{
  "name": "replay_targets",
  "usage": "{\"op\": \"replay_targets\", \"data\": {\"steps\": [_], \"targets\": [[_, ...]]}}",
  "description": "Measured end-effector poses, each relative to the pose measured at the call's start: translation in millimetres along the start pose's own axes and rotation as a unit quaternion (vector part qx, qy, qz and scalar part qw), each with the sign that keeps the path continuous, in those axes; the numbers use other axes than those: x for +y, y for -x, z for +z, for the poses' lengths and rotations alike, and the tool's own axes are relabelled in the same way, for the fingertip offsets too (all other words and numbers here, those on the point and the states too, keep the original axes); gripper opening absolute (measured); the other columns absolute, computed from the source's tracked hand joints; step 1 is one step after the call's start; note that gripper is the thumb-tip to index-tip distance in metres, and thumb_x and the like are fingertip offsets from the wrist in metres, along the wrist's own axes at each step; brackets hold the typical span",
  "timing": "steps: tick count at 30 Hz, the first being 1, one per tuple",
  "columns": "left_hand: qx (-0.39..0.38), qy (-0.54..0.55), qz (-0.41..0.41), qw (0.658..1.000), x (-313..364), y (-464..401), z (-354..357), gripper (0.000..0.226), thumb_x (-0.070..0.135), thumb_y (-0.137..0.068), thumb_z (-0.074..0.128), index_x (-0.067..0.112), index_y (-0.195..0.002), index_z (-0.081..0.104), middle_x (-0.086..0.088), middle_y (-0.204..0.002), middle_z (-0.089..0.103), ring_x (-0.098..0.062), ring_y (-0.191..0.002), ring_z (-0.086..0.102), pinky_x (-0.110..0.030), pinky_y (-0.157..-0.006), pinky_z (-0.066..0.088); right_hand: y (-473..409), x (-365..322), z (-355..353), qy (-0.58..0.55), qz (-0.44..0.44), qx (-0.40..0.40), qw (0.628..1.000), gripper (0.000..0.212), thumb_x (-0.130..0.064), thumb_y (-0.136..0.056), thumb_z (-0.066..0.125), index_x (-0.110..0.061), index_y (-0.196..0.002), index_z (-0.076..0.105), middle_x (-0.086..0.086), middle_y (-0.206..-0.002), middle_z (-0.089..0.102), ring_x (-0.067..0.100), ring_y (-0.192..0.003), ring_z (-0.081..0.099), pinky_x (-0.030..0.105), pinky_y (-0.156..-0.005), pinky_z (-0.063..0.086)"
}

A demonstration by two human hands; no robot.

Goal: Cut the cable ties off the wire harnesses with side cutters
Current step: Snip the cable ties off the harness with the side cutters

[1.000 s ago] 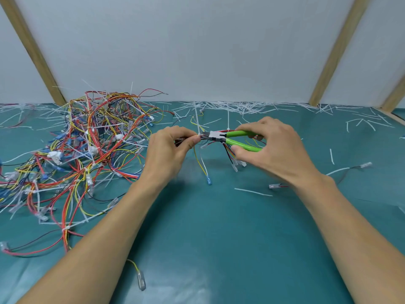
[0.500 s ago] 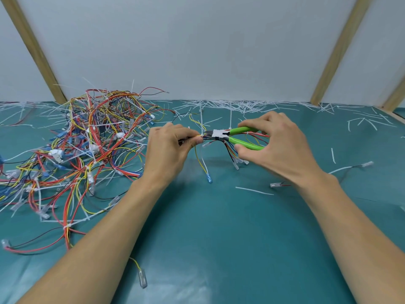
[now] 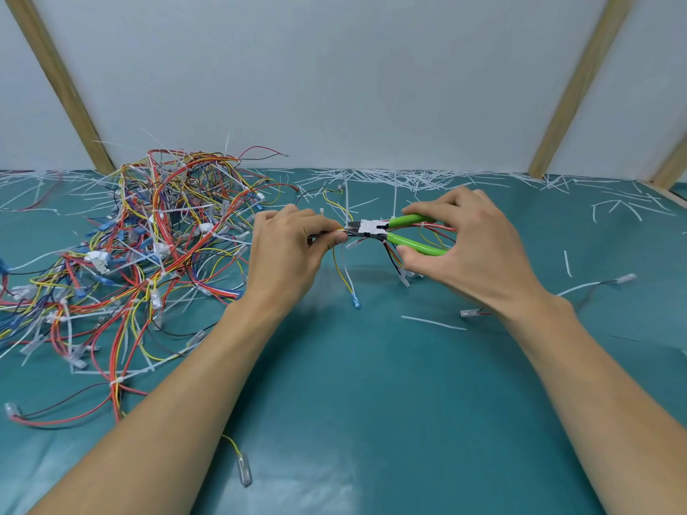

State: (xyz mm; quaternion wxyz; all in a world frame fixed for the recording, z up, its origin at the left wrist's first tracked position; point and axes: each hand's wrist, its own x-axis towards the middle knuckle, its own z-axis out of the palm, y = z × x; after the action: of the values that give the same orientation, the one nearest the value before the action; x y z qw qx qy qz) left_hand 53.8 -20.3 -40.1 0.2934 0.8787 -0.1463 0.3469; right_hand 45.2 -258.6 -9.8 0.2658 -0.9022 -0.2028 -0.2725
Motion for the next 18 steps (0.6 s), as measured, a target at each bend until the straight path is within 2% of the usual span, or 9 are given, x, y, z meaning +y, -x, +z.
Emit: {"op": "replay_targets", "data": {"steps": [6,10,18], "targets": [[0.005,-0.012,0.002,1.0,0.9,-0.1,0.0,0.013,0.036,-0.089,0.072,0.024,-0.087,0.077,0.006,-0.073,0.067,-0.022,-0.074,0.056,-0.034,-0.079,0.028,-0.5,0.3,-1.0,-0.001,0.005,-0.01,1.0,0.036,-0.048,-0.075,0.078,-0.04,-0.11,0.077,-0.005,-0.093,0.058,0.016,-0.093,0.052,0.029,-0.075,0.036],[0.01,-0.009,0.002,1.0,1.6,0.2,-0.3,0.013,0.035,-0.088,0.073,0.022,-0.088,0.078,0.006,-0.074,0.068,-0.023,-0.075,0.057,-0.035,-0.079,0.028,-0.1,0.2,-1.2,-0.013,0.01,-0.017,1.0,0.035,-0.047,-0.076,0.08,-0.038,-0.11,0.077,-0.005,-0.092,0.058,0.018,-0.091,0.055,0.031,-0.075,0.041],[0.006,-0.012,-0.001,1.0,2.2,-0.2,-1.0,0.014,0.036,-0.088,0.072,0.024,-0.089,0.078,0.007,-0.074,0.068,-0.022,-0.076,0.056,-0.035,-0.08,0.028,0.6,0.1,0.6,-0.02,0.018,-0.011,1.0,0.034,-0.049,-0.076,0.079,-0.042,-0.109,0.076,-0.008,-0.094,0.058,0.013,-0.09,0.054,0.027,-0.073,0.034]]}}
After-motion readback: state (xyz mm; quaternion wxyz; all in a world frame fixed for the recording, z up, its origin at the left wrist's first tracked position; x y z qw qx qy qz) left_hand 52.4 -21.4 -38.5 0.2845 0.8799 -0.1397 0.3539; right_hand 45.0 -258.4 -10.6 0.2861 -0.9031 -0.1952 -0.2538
